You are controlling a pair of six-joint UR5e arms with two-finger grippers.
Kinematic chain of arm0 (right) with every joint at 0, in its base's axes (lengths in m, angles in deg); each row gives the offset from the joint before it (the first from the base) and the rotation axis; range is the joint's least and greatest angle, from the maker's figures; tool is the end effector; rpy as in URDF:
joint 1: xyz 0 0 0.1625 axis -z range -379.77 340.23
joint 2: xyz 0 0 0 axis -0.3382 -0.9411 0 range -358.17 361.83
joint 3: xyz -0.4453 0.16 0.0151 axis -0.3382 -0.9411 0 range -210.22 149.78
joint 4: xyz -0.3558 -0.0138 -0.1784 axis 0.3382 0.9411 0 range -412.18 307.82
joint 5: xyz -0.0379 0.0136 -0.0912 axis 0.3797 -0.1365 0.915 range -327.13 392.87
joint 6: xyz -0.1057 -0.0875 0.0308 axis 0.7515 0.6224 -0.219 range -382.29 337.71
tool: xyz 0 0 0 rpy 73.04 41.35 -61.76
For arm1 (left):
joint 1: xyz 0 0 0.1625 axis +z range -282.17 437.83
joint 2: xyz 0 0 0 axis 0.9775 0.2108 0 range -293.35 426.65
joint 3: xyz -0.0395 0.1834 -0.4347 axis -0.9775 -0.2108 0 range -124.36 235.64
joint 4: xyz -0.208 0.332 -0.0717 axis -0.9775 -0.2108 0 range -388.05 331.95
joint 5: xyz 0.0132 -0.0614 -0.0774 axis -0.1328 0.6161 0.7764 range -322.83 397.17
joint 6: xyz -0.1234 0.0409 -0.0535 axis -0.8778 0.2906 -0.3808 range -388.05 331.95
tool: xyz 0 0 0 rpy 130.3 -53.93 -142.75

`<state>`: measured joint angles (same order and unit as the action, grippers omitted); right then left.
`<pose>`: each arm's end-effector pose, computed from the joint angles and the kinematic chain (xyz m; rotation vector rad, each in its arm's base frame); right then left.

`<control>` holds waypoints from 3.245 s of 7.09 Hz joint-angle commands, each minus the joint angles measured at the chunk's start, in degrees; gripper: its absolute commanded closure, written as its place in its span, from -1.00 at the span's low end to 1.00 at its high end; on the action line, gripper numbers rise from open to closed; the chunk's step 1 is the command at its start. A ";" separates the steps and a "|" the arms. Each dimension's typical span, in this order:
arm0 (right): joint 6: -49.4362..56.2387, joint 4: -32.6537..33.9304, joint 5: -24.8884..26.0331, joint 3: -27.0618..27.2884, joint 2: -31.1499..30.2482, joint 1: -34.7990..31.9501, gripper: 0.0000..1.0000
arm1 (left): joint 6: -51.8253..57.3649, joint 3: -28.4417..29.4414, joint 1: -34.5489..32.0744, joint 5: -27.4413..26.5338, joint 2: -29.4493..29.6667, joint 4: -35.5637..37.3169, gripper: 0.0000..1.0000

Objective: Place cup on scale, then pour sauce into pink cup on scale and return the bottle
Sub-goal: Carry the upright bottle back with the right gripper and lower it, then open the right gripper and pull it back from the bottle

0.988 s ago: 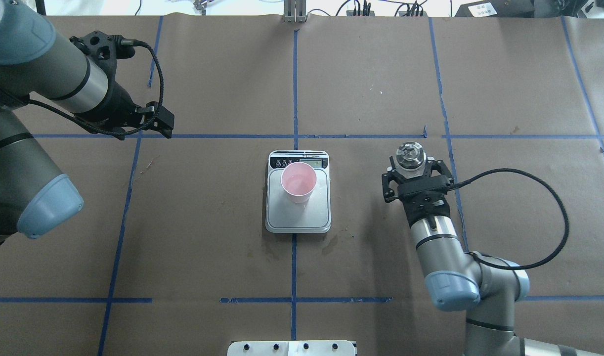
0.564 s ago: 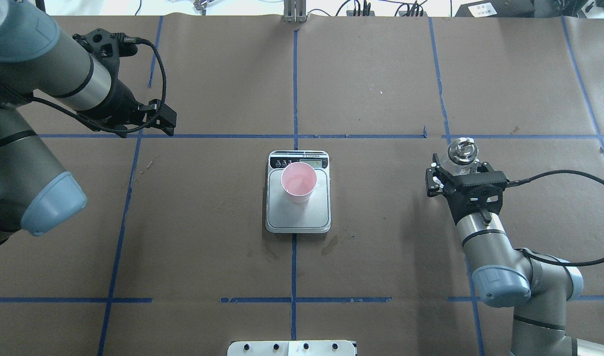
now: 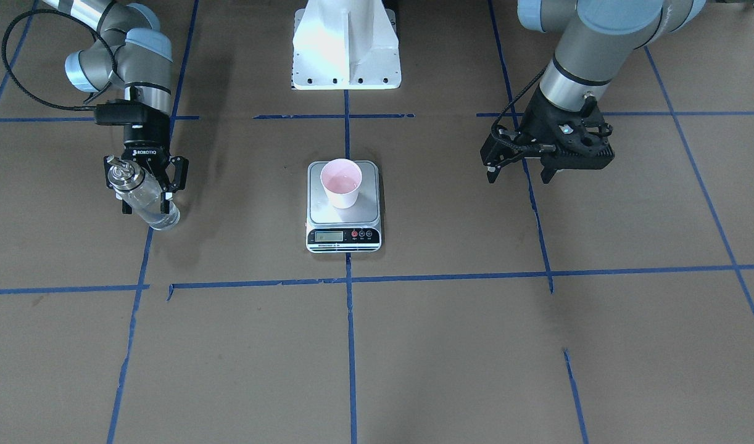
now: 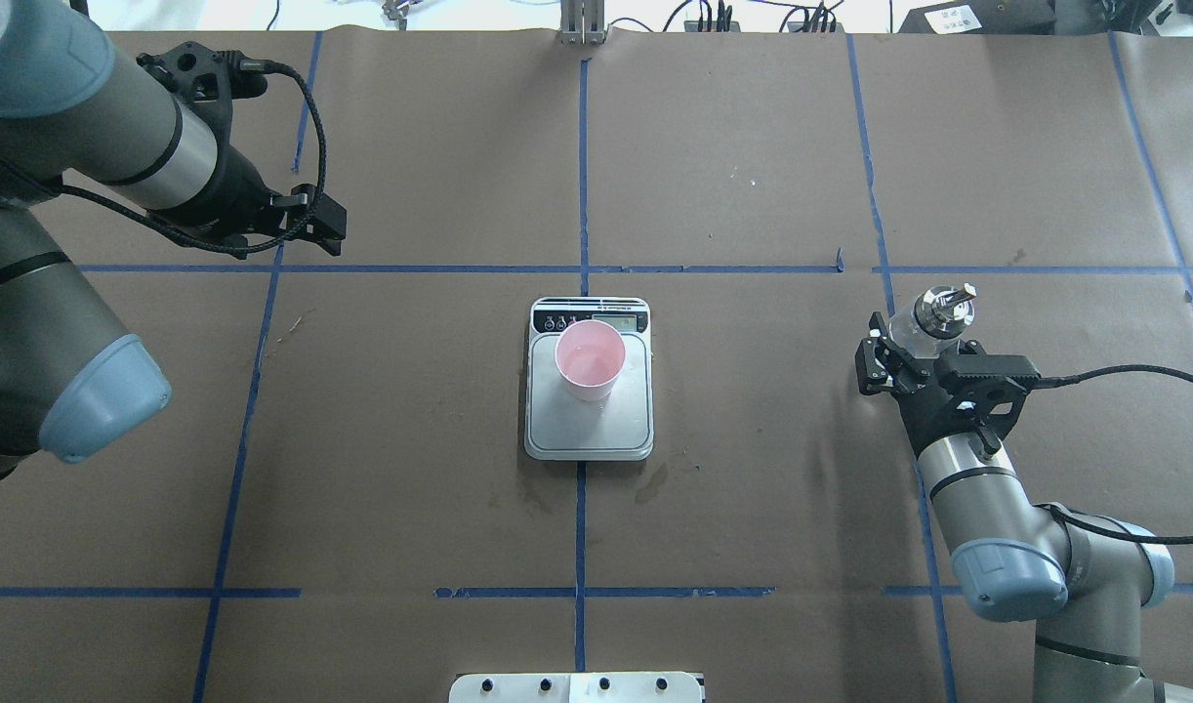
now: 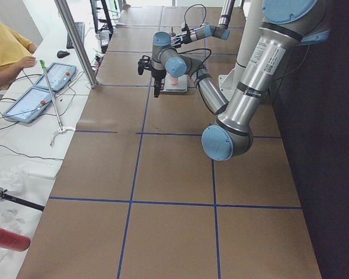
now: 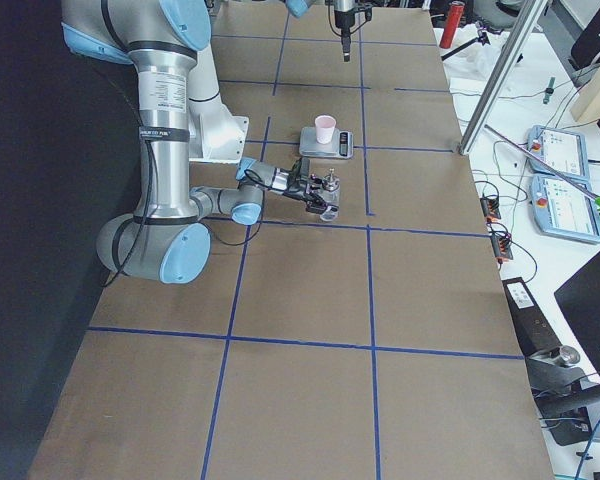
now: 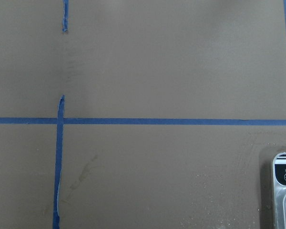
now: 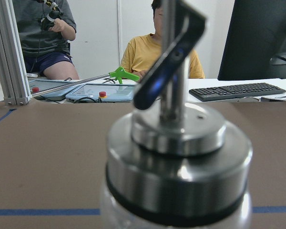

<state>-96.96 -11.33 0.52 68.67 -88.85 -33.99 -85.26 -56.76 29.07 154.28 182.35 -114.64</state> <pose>-0.4063 -0.3631 0.5390 1.1193 -0.6475 0.4854 0.3531 -0.5079 0.3287 0.1596 0.8712 -0.0759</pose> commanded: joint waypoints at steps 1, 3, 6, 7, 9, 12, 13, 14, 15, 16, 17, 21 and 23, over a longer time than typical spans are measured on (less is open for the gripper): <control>-0.21 1.41 2.11 0.08 -0.72 2.08 1.00 | -0.01 -0.10 -0.02 -0.04 0.06 0.02 -0.99; -0.21 3.27 3.61 0.51 -0.82 3.41 1.00 | -0.01 -0.19 -0.02 -0.13 -0.20 0.02 -0.99; -0.30 3.36 3.61 0.51 -0.90 3.85 1.00 | -0.01 -0.19 -0.02 -0.13 -0.29 0.02 -0.99; -0.30 3.36 3.61 0.51 -0.90 3.94 1.00 | -0.01 -0.19 -0.02 -0.13 -0.21 0.10 -1.00; -0.30 3.44 3.61 0.51 -1.17 4.11 1.00 | -0.10 -0.10 -0.02 -0.13 -0.21 0.10 -1.00; -0.30 3.27 3.52 0.69 -2.48 4.99 -1.00 | -0.19 -0.19 -0.02 -0.13 -0.03 0.10 -0.99; -0.30 3.18 3.61 1.91 -3.44 5.78 -1.00 | -0.28 -0.19 -0.02 -0.56 -0.03 0.10 -0.99; -0.30 3.18 3.96 4.44 -5.45 7.00 -1.00 | -0.36 -0.10 -0.02 -0.57 -0.03 0.10 -0.99; -0.39 3.18 4.31 5.08 -6.00 7.89 -1.00 | -0.37 -0.19 -0.02 -0.57 -0.12 0.10 -1.00; -0.39 3.18 4.66 5.69 -6.26 8.50 -1.00 | -0.37 -0.10 -0.02 -0.57 -0.12 0.10 -0.99; -0.39 2.57 4.75 6.14 -9.40 9.73 -1.00 | -0.37 -0.10 -0.02 -0.57 -0.12 0.10 -1.00; -2.40 1.69 5.02 7.10 -13.45 15.44 -1.00 | -0.37 -0.02 0.16 -1.01 -0.38 0.10 -1.00; -2.41 -6.00 3.27 7.19 -21.69 16.85 -1.00 | 0.24 0.59 0.16 -0.92 -0.30 0.02 -1.00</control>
<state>-99.31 -12.84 4.95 75.81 -105.52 -18.00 -85.39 -56.58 29.22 153.33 181.95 -114.56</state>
